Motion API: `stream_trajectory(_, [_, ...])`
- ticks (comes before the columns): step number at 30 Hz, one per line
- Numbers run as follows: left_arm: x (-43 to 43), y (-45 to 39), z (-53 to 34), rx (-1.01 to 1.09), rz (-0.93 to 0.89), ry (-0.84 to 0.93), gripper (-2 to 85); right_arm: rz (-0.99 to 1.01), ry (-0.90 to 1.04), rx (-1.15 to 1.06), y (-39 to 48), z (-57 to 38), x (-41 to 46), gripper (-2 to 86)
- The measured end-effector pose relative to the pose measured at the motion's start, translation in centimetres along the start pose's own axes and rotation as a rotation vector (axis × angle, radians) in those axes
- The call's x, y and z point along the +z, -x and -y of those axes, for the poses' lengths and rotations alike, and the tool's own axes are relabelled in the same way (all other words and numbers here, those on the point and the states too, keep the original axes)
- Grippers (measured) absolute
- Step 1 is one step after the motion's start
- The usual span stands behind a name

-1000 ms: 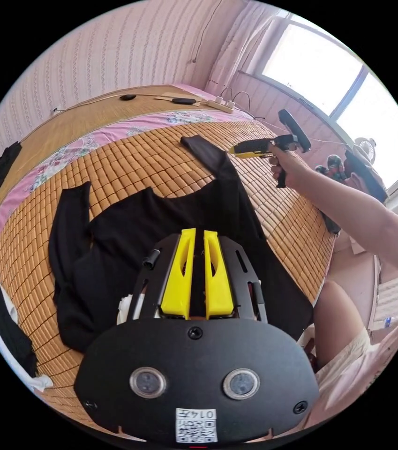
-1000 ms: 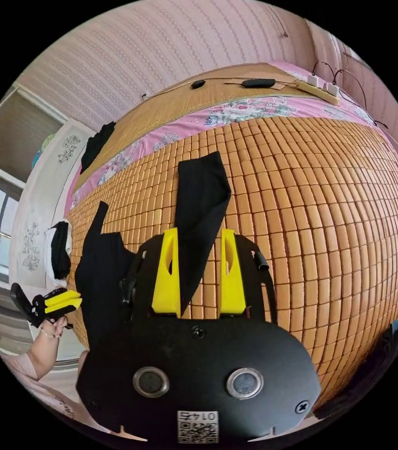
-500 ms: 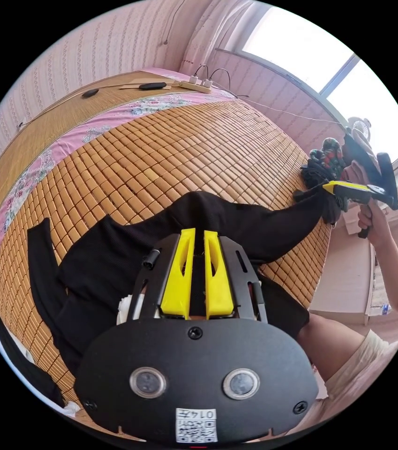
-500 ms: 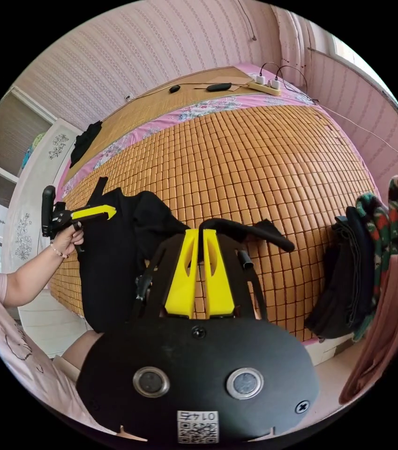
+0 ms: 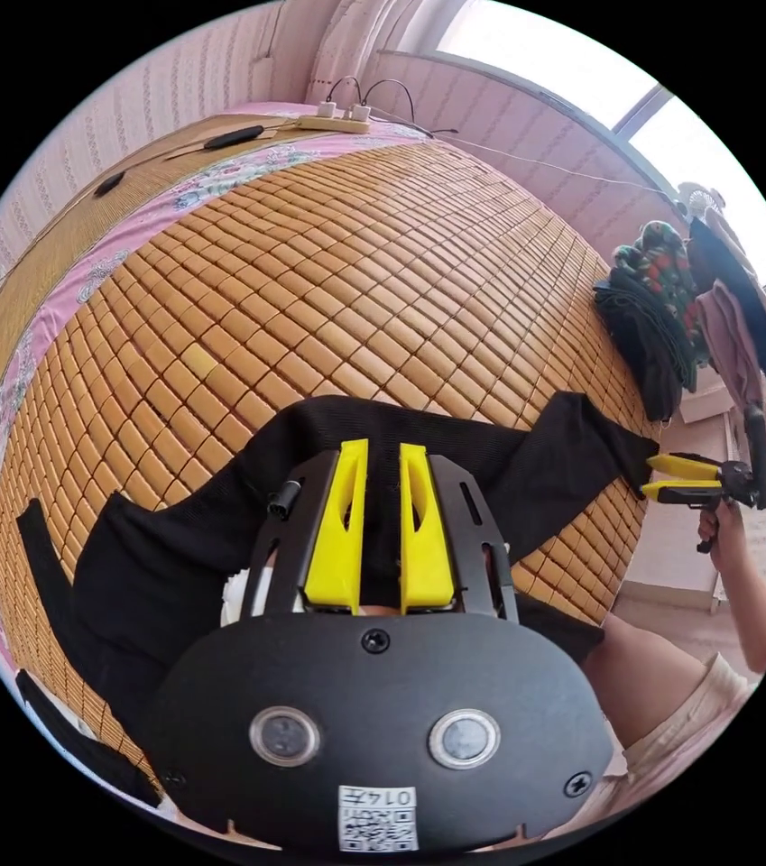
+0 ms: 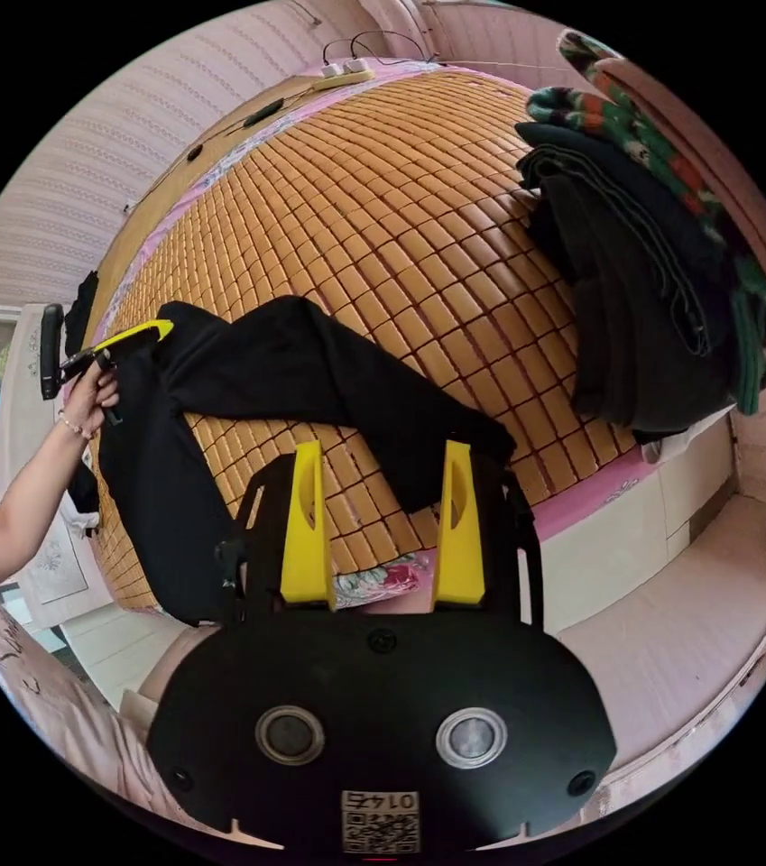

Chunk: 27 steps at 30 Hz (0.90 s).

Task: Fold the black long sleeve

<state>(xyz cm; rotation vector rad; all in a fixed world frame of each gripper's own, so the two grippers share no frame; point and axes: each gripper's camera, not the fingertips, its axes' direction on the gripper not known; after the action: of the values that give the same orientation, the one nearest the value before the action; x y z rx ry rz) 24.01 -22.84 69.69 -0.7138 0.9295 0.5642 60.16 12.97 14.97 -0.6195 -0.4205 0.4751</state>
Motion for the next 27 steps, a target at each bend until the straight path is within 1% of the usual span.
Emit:
stream_trajectory(1, [1.3, -0.2, 0.6, 0.018, 0.03, 0.053, 5.5, -0.046, 0.029, -0.009, 0.1, 0.1, 1.1, 13.9])
stream_trajectory(2, [1.4, -0.4, 0.8, 0.051, 0.063, 0.034, 4.6, -0.082, 0.003, 0.006, 0.0, 0.0, 1.1, 11.9])
stream_trajectory(3, [1.6, -0.5, 0.9, 0.064, 0.077, 0.04, 4.1, -0.153, -0.038, 0.035, -0.5, -0.3, 0.8, 7.4])
stream_trajectory(4, [1.7, -0.5, 1.0, 0.081, 0.083, 0.038, 2.2, -0.138, -0.023, 0.062, -1.5, -0.4, 0.6, 2.6])
stream_trajectory(6, [1.8, -0.1, 0.9, 0.072, 0.053, 0.03, 0.6, -0.041, 0.0, 0.082, -3.0, -1.0, -0.1, 1.5])
stream_trajectory(8, [1.3, 0.4, 0.9, 0.057, 0.044, -0.018, -0.3, 0.029, 0.001, 0.126, -4.6, -2.0, -1.7, 0.8])
stream_trajectory(10, [0.6, 0.7, 1.1, 0.048, 0.039, -0.068, -0.5, 0.2, 0.032, 0.173, -7.2, -2.9, -3.9, 0.7])
stream_trajectory(11, [0.2, 0.9, 1.3, 0.041, 0.031, -0.096, -0.6, 0.243, 0.036, 0.185, -7.9, -3.0, -4.3, 0.7])
stream_trajectory(13, [0.3, 1.3, 1.8, 0.024, 0.014, -0.112, -0.7, 0.39, 0.028, 0.238, -10.8, -3.0, -5.2, 1.1])
stream_trajectory(14, [0.7, 1.5, 2.0, 0.008, 0.027, -0.123, -0.7, 0.41, 0.011, 0.25, -11.5, -2.8, -5.2, 1.2])
stream_trajectory(15, [0.9, 1.5, 2.1, 0.002, 0.036, -0.123, -0.7, 0.401, -0.04, 0.27, -12.8, -2.4, -5.4, 1.4])
stream_trajectory(18, [2.8, 1.7, 2.7, -0.046, 0.048, -0.06, -0.6, 0.183, -0.17, 0.325, -13.6, -1.8, -5.2, 3.0])
stream_trajectory(21, [2.9, 1.5, 2.5, -0.068, 0.048, -0.067, -0.5, 0.249, -0.224, 0.269, -12.1, -2.1, -4.0, 5.8])
stream_trajectory(22, [2.5, 1.3, 2.4, -0.064, 0.052, -0.079, -0.4, 0.232, -0.224, 0.263, -11.5, -2.4, -3.2, 6.5])
stream_trajectory(25, [1.4, 0.6, 1.9, -0.049, 0.059, -0.119, -0.2, 0.18, -0.203, 0.303, -11.3, -2.4, -0.4, 11.2])
stream_trajectory(27, [1.3, 0.2, 2.0, -0.037, 0.039, -0.123, 0.5, 0.214, -0.207, 0.327, -11.6, -1.8, 1.1, 12.2])
